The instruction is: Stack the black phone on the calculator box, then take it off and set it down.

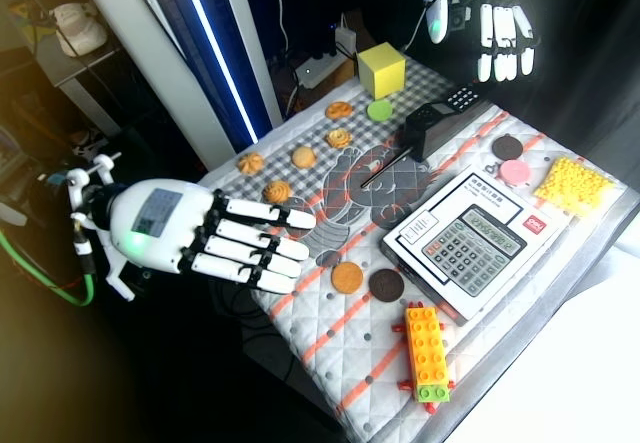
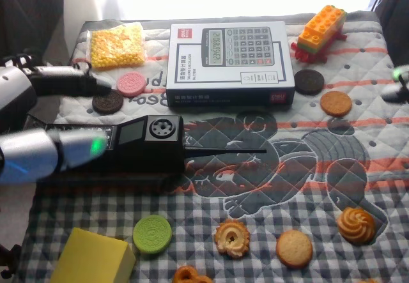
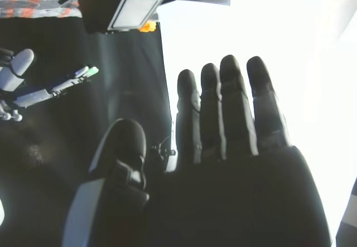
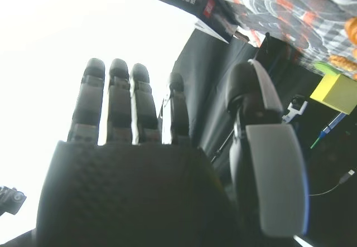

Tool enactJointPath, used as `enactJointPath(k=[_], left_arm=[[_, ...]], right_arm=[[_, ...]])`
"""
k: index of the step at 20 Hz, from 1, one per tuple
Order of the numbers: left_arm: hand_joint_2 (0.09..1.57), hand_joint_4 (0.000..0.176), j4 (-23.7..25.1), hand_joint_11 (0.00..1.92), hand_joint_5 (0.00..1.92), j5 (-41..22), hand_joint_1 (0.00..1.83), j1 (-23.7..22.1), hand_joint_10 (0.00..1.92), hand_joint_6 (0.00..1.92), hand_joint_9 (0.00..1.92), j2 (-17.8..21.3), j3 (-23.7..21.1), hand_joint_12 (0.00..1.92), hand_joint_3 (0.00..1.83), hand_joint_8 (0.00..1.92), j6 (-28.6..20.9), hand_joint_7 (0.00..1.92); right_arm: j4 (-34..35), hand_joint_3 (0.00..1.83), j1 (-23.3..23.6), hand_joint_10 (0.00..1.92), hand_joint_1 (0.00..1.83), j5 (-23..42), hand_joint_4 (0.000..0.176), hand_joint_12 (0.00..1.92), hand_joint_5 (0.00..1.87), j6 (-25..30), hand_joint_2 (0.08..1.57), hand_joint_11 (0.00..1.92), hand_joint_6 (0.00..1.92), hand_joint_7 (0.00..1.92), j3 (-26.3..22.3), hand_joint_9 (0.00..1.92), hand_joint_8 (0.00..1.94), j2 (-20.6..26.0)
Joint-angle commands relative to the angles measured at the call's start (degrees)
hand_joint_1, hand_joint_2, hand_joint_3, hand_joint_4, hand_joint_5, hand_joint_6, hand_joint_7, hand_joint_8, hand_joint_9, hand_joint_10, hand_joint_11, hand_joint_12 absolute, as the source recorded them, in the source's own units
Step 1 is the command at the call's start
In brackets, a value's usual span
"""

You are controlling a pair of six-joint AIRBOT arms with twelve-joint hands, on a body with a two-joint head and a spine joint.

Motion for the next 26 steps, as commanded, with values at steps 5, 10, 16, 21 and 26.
enactJointPath(k=[5, 10, 16, 21, 26], left_arm=[[1.03, 0.022, 0.23, 0.00, 0.48, -5.60, 0.87, -1.01, 0.13, 0.00, 0.43, -0.33, 0.59, 1.13, 0.00, 0.00, -0.18, 0.47], [0.90, 0.135, 2.25, 0.00, 0.11, 1.81, 0.70, -7.22, 0.00, 0.00, 0.21, -3.99, 4.77, 0.79, 0.00, 0.00, -0.17, 0.17], [0.86, 0.176, 2.63, 0.02, 0.02, 13.98, 0.68, -13.76, 0.01, 0.00, 0.35, -7.66, 6.12, 0.78, 0.00, 0.00, 14.05, 0.29], [0.89, 0.176, 0.06, 0.00, 0.25, 17.81, 0.94, -14.39, 0.02, 0.01, 0.46, -9.35, 7.86, 0.77, 0.00, 0.01, 17.56, 0.43], [1.14, 0.000, -0.79, 0.20, 0.94, 21.83, 1.21, -15.84, 0.55, 0.59, 0.69, -11.46, 10.43, 1.30, 0.00, 1.17, 17.56, 0.81]], right_arm=[[0.98, 0.00, 0.67, 0.00, 0.87, 6.64, 0.059, 0.01, 0.71, -0.20, 1.27, 0.66, 0.00, 0.64, 0.20, 0.63, 0.01, -0.01], [0.79, 0.00, 0.67, 0.01, 0.94, 6.49, 0.027, 0.04, 0.72, -0.20, 1.25, 0.77, 0.00, 0.65, 0.26, 0.73, 0.00, -0.09], [0.31, 0.00, 0.68, 0.00, 0.93, 6.50, 0.048, 0.01, 0.71, -0.20, 1.26, 0.73, 0.00, 0.64, 0.24, 0.68, 0.00, -0.08], [0.03, 0.00, 0.87, 0.01, 0.94, 6.50, 0.032, 0.01, 0.71, -0.20, 1.28, 0.73, 0.00, 0.66, 0.24, 0.69, 0.00, -0.11], [-0.03, 0.00, 0.87, 0.01, 0.98, 6.50, 0.000, 0.01, 0.77, -0.19, 1.27, 0.71, 0.01, 0.69, 0.23, 0.70, 0.01, -0.15]])
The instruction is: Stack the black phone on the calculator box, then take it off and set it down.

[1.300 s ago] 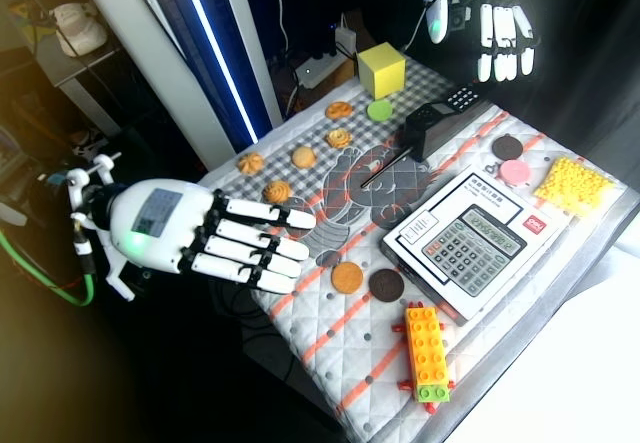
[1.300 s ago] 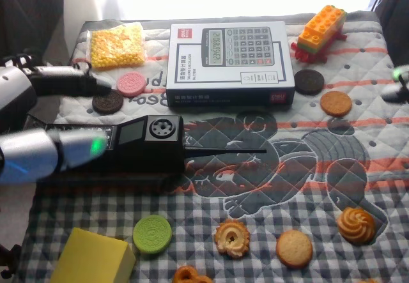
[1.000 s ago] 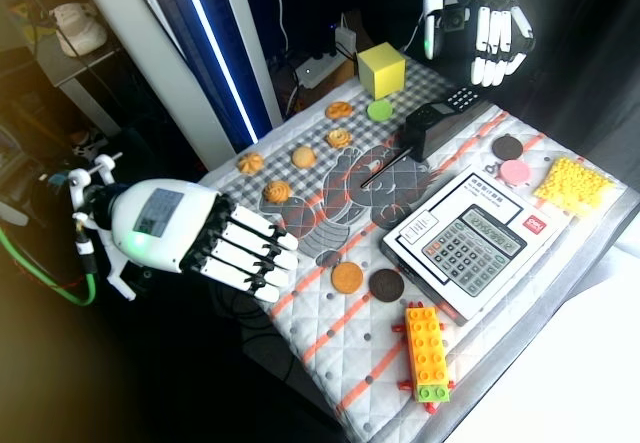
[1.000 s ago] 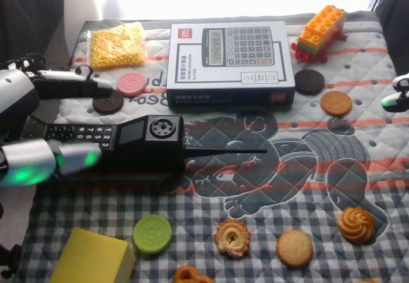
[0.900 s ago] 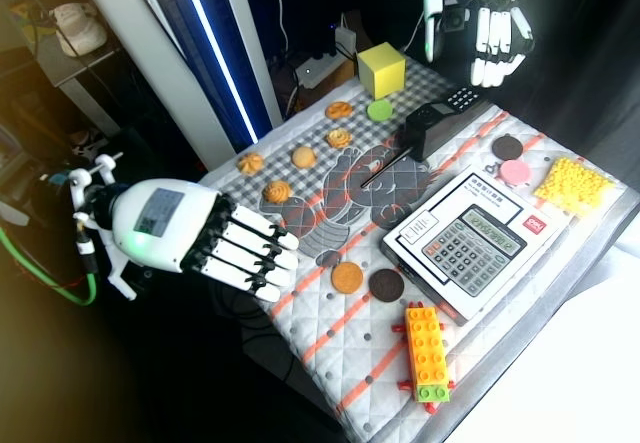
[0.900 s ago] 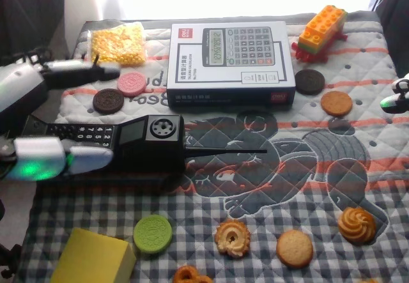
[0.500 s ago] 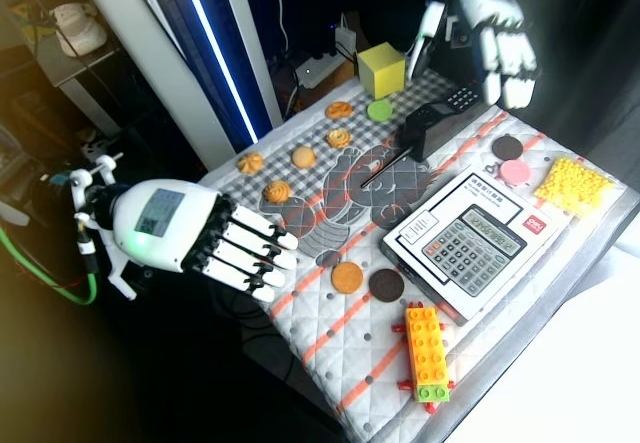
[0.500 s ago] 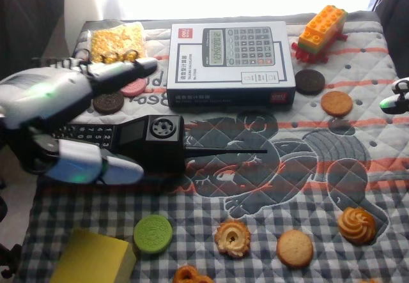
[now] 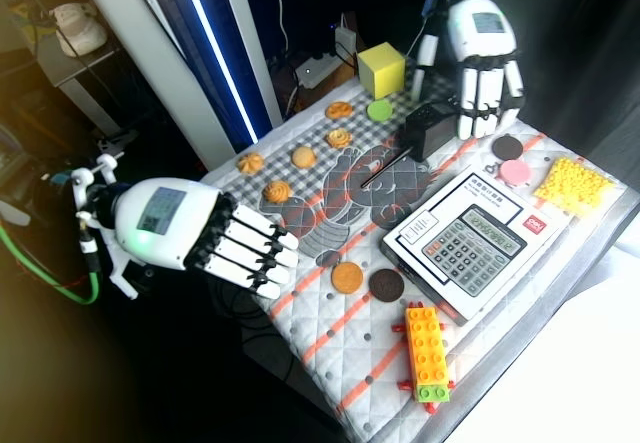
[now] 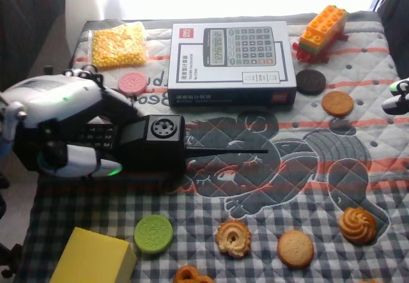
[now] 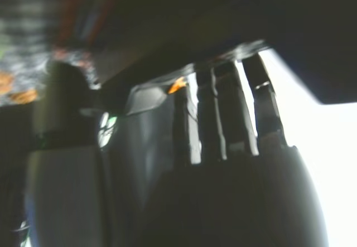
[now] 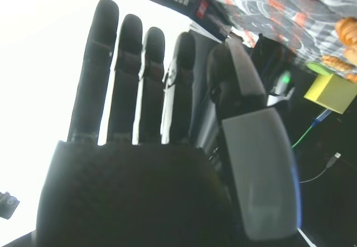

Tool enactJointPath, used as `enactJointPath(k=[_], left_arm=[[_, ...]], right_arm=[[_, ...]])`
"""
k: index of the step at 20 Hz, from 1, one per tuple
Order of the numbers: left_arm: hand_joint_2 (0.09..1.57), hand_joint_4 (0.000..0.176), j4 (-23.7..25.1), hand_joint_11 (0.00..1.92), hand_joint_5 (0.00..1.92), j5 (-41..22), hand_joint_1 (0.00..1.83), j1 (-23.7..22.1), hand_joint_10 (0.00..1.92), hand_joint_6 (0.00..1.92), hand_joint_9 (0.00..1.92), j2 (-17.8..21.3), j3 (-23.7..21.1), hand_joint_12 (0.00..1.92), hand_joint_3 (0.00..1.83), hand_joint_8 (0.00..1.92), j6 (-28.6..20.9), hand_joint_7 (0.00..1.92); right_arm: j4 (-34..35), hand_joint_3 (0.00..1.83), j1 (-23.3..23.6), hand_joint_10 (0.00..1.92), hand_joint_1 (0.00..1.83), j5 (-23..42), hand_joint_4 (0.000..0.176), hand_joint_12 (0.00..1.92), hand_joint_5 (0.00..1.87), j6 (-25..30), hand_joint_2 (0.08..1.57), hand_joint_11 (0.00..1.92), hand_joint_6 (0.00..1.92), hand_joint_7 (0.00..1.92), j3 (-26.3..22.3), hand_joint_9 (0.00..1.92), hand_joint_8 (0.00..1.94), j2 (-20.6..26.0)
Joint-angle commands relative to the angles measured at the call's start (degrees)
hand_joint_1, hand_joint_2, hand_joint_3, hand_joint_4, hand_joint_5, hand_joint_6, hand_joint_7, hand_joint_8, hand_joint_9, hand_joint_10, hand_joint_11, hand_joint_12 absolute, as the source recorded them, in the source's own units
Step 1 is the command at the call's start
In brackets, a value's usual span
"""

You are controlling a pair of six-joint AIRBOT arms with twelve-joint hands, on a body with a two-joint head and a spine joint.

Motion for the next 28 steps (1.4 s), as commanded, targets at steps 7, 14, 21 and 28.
enactJointPath(k=[7, 14, 21, 28], left_arm=[[1.10, 0.000, -0.43, 0.79, 1.08, -7.84, 1.26, -1.83, 1.34, 0.62, 0.89, -0.66, 0.07, 1.63, 0.00, 1.25, -0.05, 0.96], [1.06, 0.000, 7.81, 0.93, 1.22, -12.94, 1.27, -8.39, 1.15, 0.43, 1.03, 0.77, -1.01, 1.50, 0.00, 1.09, -7.67, 1.03], [1.07, 0.000, 8.98, 0.79, 1.12, -7.56, 1.24, -21.46, 0.95, 0.69, 0.97, -7.00, 7.84, 1.36, 0.00, 1.01, -7.68, 1.04], [1.05, 0.000, 8.82, 0.79, 1.35, 3.03, 1.29, -27.55, 0.86, 0.07, 1.05, -19.44, 20.75, 1.37, 0.00, 1.12, -7.71, 1.05]], right_arm=[[1.08, 0.00, 0.82, 0.01, 1.00, 6.66, 0.000, 0.02, 0.78, -0.20, 1.27, 0.75, 0.00, 0.70, 0.14, 0.75, 0.00, 0.06], [1.10, 0.00, 0.86, 0.02, 0.99, 6.66, 0.000, 0.02, 0.80, -0.20, 1.27, 0.80, 0.00, 0.72, 0.28, 0.82, 0.00, -0.26], [0.71, 0.00, 1.69, 0.02, 1.05, 6.65, 0.000, 0.03, 0.77, -0.20, 1.28, 0.86, 0.00, 0.71, 0.97, 0.88, 0.00, -1.18], [-3.33, 0.02, 6.09, 0.00, 0.80, 2.57, 0.013, 0.04, 0.76, -0.20, 1.34, 0.91, 0.00, 0.64, 2.79, 0.82, 0.00, -3.84]])
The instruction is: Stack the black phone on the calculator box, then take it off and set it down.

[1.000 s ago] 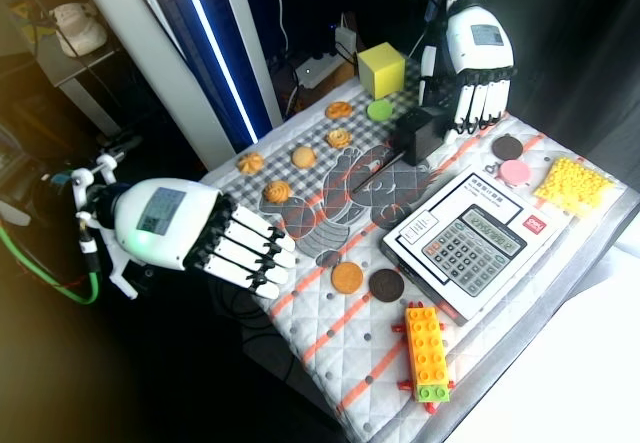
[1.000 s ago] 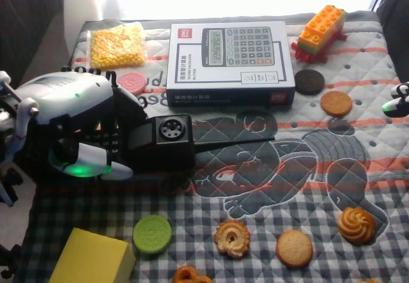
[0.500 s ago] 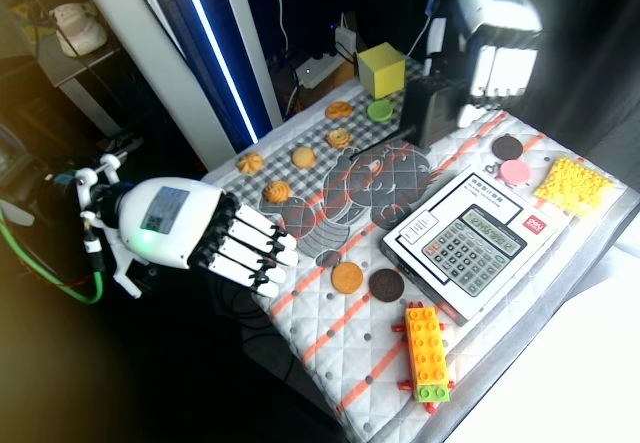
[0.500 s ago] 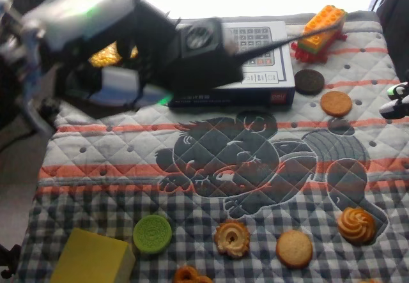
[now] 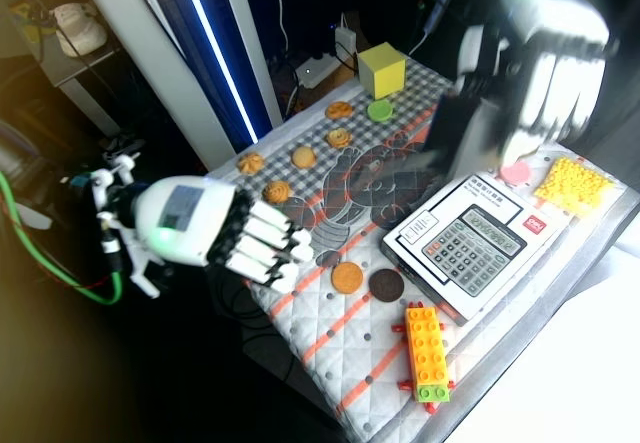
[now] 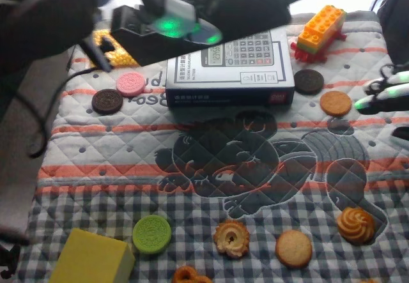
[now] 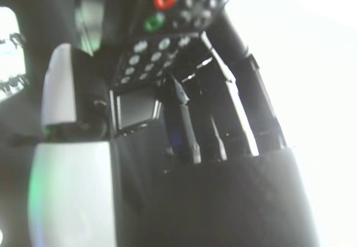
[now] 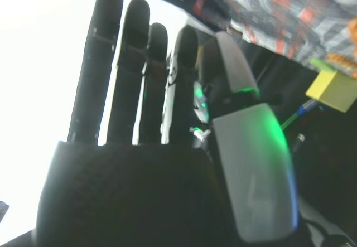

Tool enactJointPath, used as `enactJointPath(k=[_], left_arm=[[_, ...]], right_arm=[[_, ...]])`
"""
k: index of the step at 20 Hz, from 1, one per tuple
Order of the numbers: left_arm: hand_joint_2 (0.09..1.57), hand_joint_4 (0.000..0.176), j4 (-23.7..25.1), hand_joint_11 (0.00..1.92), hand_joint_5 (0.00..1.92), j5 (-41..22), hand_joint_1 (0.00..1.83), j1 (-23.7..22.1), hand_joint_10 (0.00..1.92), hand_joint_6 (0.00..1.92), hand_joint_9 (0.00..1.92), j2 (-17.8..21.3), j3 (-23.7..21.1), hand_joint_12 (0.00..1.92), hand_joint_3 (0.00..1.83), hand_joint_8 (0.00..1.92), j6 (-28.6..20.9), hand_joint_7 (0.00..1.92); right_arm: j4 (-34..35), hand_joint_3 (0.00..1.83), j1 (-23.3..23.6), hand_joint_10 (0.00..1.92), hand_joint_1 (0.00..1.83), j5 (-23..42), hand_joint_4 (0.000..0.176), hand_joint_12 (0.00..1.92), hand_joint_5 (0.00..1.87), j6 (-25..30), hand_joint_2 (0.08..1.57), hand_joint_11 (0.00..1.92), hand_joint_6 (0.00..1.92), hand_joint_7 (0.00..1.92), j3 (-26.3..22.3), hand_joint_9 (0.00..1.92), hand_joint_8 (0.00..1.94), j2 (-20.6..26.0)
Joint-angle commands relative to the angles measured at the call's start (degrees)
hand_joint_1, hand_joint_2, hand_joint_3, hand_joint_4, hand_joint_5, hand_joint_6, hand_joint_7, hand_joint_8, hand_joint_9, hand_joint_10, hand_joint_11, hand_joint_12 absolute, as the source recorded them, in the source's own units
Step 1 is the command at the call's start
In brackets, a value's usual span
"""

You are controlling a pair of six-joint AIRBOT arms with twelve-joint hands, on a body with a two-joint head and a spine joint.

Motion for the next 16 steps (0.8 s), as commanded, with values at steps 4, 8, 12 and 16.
enactJointPath(k=[4, 8, 12, 16], left_arm=[[1.08, 0.000, -0.91, 0.61, 1.17, -2.84, 1.28, -1.43, 1.16, 0.45, 0.86, -4.52, 5.20, 1.57, 0.00, 1.19, -0.32, 1.00], [1.09, 0.000, -1.27, 0.53, 1.12, -1.05, 1.25, -0.50, 0.84, 0.62, 0.88, -6.44, 7.72, 1.39, 0.00, 1.15, -0.33, 0.96], [1.13, 0.000, -3.49, 0.27, 1.02, -0.82, 1.25, 0.26, 1.02, 0.70, 0.63, -7.19, 9.30, 1.60, 0.00, 1.31, -0.34, 0.91], [0.96, 0.020, -4.00, 0.18, 0.73, -1.77, 0.99, 0.89, 0.63, 0.00, 0.62, -7.17, 9.05, 1.26, 0.00, 0.31, -0.34, 0.80]], right_arm=[[0.23, 0.00, 1.25, 0.01, 0.81, 5.41, 0.000, 0.07, 0.79, -0.20, 1.36, 0.94, 0.01, 0.69, 0.60, 0.85, 0.01, -0.39], [-0.12, 0.00, 1.28, 0.00, 0.80, 5.41, 0.000, 0.78, 0.81, -0.17, 1.36, 0.70, 0.00, 0.72, 0.64, 0.89, 0.00, -0.48], [-0.11, 0.00, 1.28, 0.01, 0.75, 5.41, 0.000, 0.74, 0.79, 0.09, 1.37, 0.68, 0.00, 0.72, 0.68, 0.85, 0.00, -0.49], [-0.12, 0.00, 1.27, 0.00, 0.79, 5.41, 0.000, 0.58, 0.79, 0.09, 1.37, 0.76, 0.00, 0.72, 0.72, 0.88, 0.00, -0.51]])
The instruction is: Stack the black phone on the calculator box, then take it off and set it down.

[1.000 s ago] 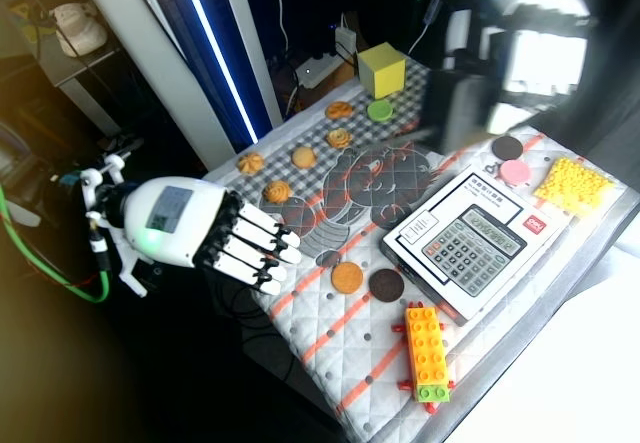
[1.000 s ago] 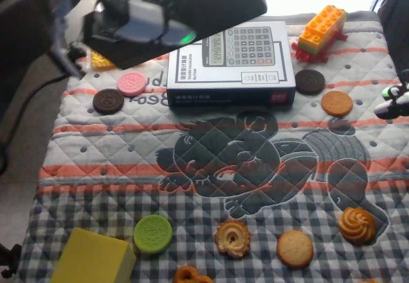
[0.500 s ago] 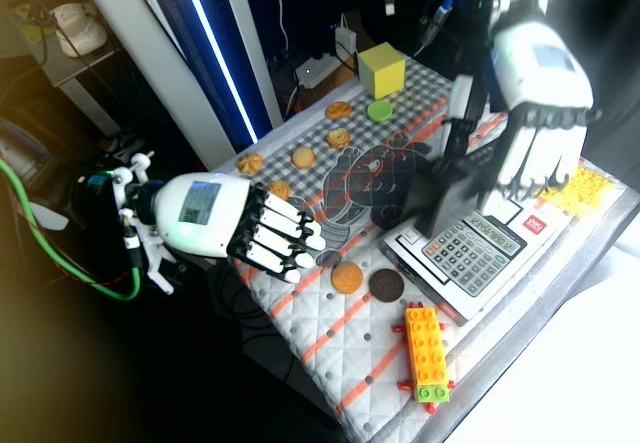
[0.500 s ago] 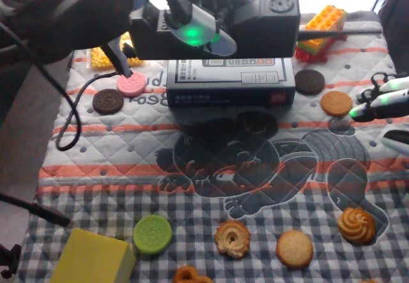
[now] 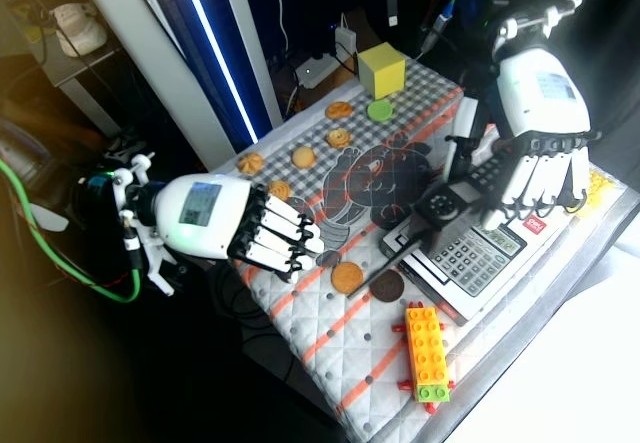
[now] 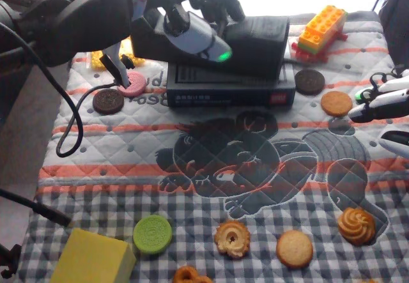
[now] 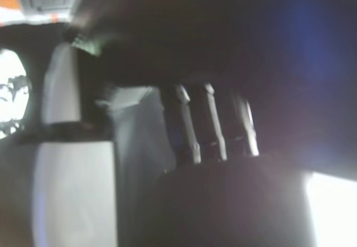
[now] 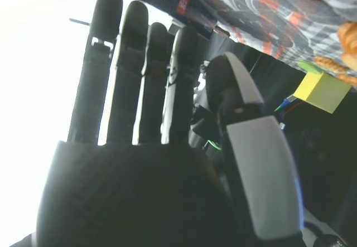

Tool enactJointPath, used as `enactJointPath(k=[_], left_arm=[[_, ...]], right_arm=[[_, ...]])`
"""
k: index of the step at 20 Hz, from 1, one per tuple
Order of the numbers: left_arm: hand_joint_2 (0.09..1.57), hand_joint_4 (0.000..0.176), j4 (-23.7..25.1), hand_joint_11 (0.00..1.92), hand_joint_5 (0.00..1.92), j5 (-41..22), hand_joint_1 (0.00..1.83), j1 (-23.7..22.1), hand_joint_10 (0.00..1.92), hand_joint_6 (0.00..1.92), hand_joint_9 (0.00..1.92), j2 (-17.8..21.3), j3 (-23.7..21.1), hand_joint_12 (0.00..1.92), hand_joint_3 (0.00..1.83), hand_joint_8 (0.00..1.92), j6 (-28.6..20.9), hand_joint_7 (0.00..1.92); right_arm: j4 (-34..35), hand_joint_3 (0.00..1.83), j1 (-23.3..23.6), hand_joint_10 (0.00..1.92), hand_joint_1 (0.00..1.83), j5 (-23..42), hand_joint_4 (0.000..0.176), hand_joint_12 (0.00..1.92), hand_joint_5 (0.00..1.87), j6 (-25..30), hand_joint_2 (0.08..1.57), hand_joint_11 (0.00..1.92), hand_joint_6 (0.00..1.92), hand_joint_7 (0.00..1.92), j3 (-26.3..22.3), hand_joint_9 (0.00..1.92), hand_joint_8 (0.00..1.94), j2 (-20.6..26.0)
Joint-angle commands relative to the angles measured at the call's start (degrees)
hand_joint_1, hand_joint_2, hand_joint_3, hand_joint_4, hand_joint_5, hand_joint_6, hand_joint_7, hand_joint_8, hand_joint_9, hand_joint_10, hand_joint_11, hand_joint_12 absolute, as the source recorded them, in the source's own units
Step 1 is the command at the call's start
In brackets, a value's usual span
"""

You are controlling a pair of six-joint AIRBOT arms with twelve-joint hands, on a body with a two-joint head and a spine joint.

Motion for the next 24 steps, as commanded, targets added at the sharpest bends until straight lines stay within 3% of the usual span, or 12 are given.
enactJointPath(k=[1, 6, 7, 8, 10, 13, 16, 17, 18, 20, 22, 24], left_arm=[[0.95, 0.021, -0.20, 0.17, 0.72, -7.88, 0.98, -0.51, 0.58, 0.00, 0.64, 0.30, -0.23, 1.26, 0.00, 0.22, -0.31, 0.84], [0.92, 0.064, -0.57, 0.21, 0.53, -10.42, 0.92, 0.15, 0.11, 0.00, 0.61, 0.98, -1.86, 0.93, 0.00, 0.00, -0.31, 0.67], [0.90, 0.111, -0.58, 0.19, 0.40, -11.57, 0.85, 0.36, 0.04, 0.00, 0.60, 1.90, -3.09, 1.00, 0.00, 0.00, -0.30, 0.56], [0.90, 0.111, -0.58, 0.19, 0.40, -12.61, 0.85, 0.56, 0.04, 0.00, 0.60, 2.74, -4.12, 1.00, 0.00, 0.00, -0.29, 0.56], [0.88, 0.175, -0.40, 0.01, 0.25, -15.79, 0.79, 1.10, 0.00, 0.00, 0.48, 5.24, -7.46, 1.22, 0.00, 0.00, -0.24, 0.43], [0.91, 0.176, -0.04, 0.00, 0.16, -23.82, 0.83, 3.18, 0.02, 0.00, 0.27, 11.10, -13.90, 0.63, 0.00, 0.01, -0.50, 0.28], [0.90, 0.176, 0.53, 0.00, 0.20, -30.28, 0.79, 6.07, 0.00, 0.02, 0.19, 16.00, -18.83, 0.57, 0.00, 0.00, -2.91, 0.23], [0.85, 0.132, 0.65, 0.00, 0.22, -34.63, 0.70, 8.56, 0.00, 0.01, 0.15, 18.99, -21.90, 0.56, 0.00, 0.00, -3.69, 0.19], [0.85, 0.132, 0.60, 0.00, 0.22, -36.37, 0.70, 9.50, 0.00, 0.01, 0.15, 19.99, -22.94, 0.56, 0.00, 0.00, -3.71, 0.19], [0.83, 0.176, -0.20, 0.00, 0.22, -42.64, 0.77, 14.57, 0.01, 0.01, 0.07, 24.58, -27.47, 0.19, 0.00, 0.01, -5.41, 0.16], [0.88, 0.144, -0.39, 0.00, 0.19, -48.51, 0.82, 20.41, 0.01, 0.00, 0.10, 28.06, -29.51, 0.24, 0.01, 0.00, -14.20, 0.17], [0.90, 0.171, -0.37, 0.00, 0.12, -53.57, 0.74, 26.40, 0.00, 0.00, 0.02, 30.35, -29.61, 0.01, 0.00, 0.00, -28.49, 0.11]], right_arm=[[0.91, 0.00, 0.66, 0.00, 0.80, 6.74, 0.000, 0.58, 0.79, -0.02, 1.37, 0.76, 0.00, 0.72, 0.26, 0.88, 0.00, 0.15], [0.93, 0.00, 0.66, 0.00, 0.76, 6.74, 0.009, 0.59, 0.80, 0.00, 1.37, 0.75, 0.00, 0.73, 0.32, 0.87, 0.00, -0.17], [0.93, 0.00, 0.66, 0.00, 0.75, 6.75, 0.009, 0.64, 0.80, 0.11, 1.38, 0.76, 0.00, 0.74, 0.32, 0.90, 0.00, -0.17], [0.93, 0.00, 0.66, 0.00, 0.75, 6.75, 0.009, 0.64, 0.80, 0.21, 1.38, 0.76, 0.00, 0.74, 0.32, 0.90, 0.00, -0.17], [0.97, 0.00, 0.73, 0.00, 0.80, 6.82, 0.000, 0.82, 0.80, 0.68, 1.37, 0.73, 0.00, 0.72, 0.32, 0.90, 0.00, -0.15], [1.05, 0.00, 0.74, 0.01, 0.86, 9.21, 0.000, 0.89, 0.77, 2.47, 1.35, 0.75, 0.00, 0.71, 0.30, 0.95, 0.00, 0.14], [1.24, 0.00, 0.73, 0.00, 0.90, 10.72, 0.000, 0.92, 0.78, 3.42, 1.34, 0.71, 0.00, 0.71, 0.14, 0.97, 0.00, 0.48], [1.35, 0.00, 0.73, 0.00, 0.81, 11.55, 0.000, 0.92, 0.80, 3.67, 1.33, 0.69, 0.00, 0.70, -0.19, 0.95, 0.00, 0.70], [1.42, 0.00, 0.73, 0.00, 0.81, 11.85, 0.000, 0.92, 0.80, 3.69, 1.33, 0.69, 0.00, 0.70, -0.35, 0.95, 0.00, 0.79], [1.66, 0.00, 0.54, 0.00, 0.78, 13.18, 0.001, 0.64, 0.75, 3.70, 1.33, 0.51, 0.00, 0.62, -1.08, 0.72, 0.00, 1.26], [2.03, 0.00, 0.35, 0.00, 0.79, 14.10, 0.033, 0.47, 0.72, 3.70, 1.32, 0.53, 0.00, 0.59, -1.58, 0.68, 0.00, 1.53], [2.32, 0.00, 0.27, 0.00, 0.52, 14.92, 0.064, 0.15, 0.61, 3.76, 1.31, 0.47, 0.00, 0.45, -2.12, 0.48, 0.00, 1.66]])
